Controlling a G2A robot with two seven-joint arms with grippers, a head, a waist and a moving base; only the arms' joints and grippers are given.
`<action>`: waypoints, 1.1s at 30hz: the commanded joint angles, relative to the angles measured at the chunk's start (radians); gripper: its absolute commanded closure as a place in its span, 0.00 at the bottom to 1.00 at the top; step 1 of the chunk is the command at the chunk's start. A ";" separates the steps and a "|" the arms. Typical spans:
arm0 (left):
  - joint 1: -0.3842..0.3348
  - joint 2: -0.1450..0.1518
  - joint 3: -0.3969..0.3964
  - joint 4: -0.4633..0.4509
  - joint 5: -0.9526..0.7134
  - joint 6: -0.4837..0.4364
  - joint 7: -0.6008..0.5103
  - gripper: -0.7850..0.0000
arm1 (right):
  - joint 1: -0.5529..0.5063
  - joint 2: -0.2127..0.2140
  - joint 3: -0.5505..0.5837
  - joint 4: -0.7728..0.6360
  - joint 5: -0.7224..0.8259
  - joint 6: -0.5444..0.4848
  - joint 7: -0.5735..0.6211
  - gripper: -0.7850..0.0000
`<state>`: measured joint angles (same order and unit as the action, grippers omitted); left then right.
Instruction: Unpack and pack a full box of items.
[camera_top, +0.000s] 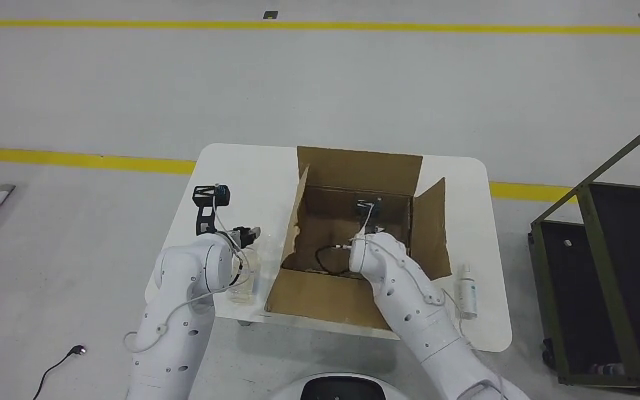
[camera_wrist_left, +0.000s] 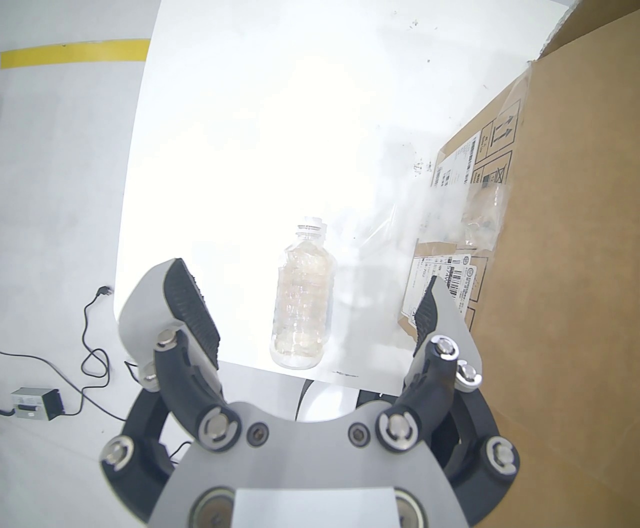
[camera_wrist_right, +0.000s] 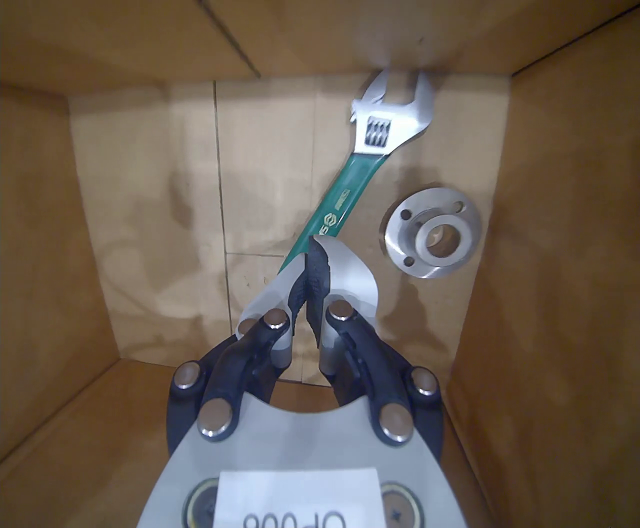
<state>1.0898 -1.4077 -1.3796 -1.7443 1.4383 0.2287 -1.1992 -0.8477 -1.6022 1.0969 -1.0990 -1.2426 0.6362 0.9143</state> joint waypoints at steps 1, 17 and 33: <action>0.000 0.000 0.000 0.000 0.000 0.000 0.000 0.00 | -0.007 0.000 0.015 -0.022 0.002 0.029 -0.016 1.00; 0.000 0.000 0.000 0.000 0.000 0.000 0.000 0.00 | 0.109 -0.042 -0.004 0.219 0.092 0.078 -0.111 0.60; 0.000 0.000 0.000 0.000 0.000 0.000 0.000 0.00 | 0.222 -0.083 -0.024 0.465 0.172 0.044 -0.178 0.58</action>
<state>1.0898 -1.4077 -1.3796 -1.7443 1.4383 0.2287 -1.1992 -0.6308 -1.6833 1.0746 -0.6452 -1.0732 0.6828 0.7387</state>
